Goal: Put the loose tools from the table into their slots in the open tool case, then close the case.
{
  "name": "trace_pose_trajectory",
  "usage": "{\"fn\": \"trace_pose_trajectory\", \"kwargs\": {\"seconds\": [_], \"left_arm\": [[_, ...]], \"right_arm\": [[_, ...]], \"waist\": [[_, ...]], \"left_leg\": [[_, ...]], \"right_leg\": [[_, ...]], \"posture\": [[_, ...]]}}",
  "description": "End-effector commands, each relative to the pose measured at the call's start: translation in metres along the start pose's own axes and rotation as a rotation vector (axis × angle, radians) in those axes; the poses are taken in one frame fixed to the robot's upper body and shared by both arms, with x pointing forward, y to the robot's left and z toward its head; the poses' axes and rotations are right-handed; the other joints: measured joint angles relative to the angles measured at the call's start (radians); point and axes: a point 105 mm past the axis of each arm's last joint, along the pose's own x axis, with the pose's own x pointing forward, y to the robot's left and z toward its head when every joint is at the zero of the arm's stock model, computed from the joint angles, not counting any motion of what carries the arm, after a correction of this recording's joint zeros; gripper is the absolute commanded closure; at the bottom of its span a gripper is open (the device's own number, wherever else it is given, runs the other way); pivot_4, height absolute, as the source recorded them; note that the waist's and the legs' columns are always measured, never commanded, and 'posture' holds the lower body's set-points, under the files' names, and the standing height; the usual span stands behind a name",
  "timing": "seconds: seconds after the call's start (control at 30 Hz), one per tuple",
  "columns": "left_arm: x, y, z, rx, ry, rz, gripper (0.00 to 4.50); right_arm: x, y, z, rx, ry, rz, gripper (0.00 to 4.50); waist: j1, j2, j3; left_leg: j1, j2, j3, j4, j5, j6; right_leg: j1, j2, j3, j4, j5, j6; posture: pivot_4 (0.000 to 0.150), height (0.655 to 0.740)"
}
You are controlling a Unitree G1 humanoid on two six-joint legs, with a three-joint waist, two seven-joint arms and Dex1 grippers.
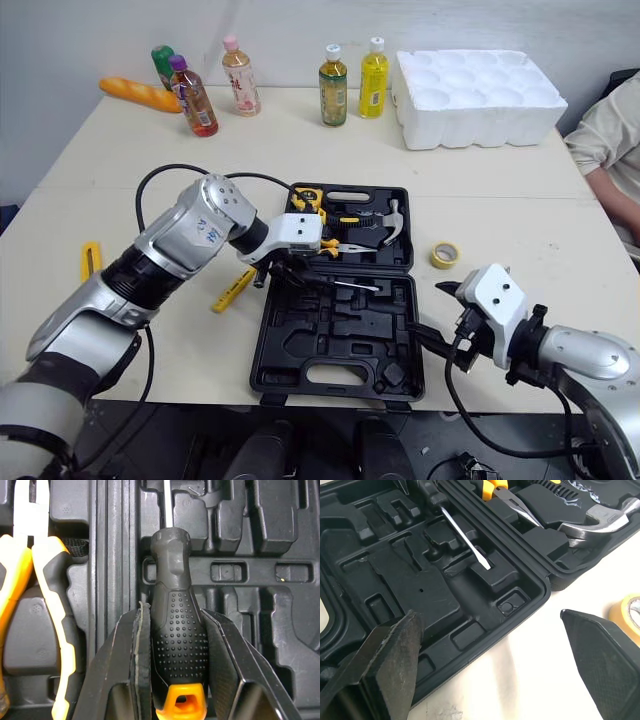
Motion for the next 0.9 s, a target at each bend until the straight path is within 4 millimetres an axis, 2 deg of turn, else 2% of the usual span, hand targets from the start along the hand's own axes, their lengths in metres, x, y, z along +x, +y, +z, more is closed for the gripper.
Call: {"fn": "trace_pose_trajectory", "kwargs": {"seconds": [0.03, 0.67, 0.73, 0.9], "left_arm": [[-0.001, -0.001, 0.009, 0.047, -0.008, 0.016, 3.48], [0.001, -0.004, 0.011, 0.080, -0.021, 0.014, 3.48], [-0.001, -0.006, 0.014, 0.064, -0.041, -0.002, 2.45], [-0.006, -0.004, 0.022, 0.074, -0.063, 0.003, 0.25]], "right_arm": [[-0.001, 0.003, 0.007, -0.030, -0.028, 0.004, 0.00], [0.003, 0.005, 0.012, -0.022, -0.053, 0.021, 0.00], [0.003, 0.005, 0.013, -0.021, -0.057, 0.023, 0.00], [0.006, 0.006, 0.013, -0.018, -0.058, 0.036, 0.00]], "waist": [[0.000, 0.000, 0.000], [0.003, 0.000, 0.000], [0.002, 0.000, 0.000], [0.000, 0.000, 0.000]], "left_leg": [[0.000, 0.000, 0.000, 0.000, 0.000, 0.000], [0.000, 0.000, 0.000, 0.001, 0.000, 0.000], [0.000, 0.000, 0.000, 0.001, 0.000, 0.000], [0.000, 0.000, 0.000, 0.001, 0.000, 0.000]], "right_leg": [[0.000, 0.000, 0.000, 0.000, 0.000, 0.000], [0.000, 0.000, 0.000, 0.001, 0.000, 0.000], [0.000, 0.000, 0.000, 0.001, 0.000, 0.000], [0.000, 0.000, 0.000, 0.002, 0.000, 0.000]], "posture": [[0.150, 0.7400], [0.150, 0.7400], [0.150, 0.7400], [0.150, 0.7400]]}}
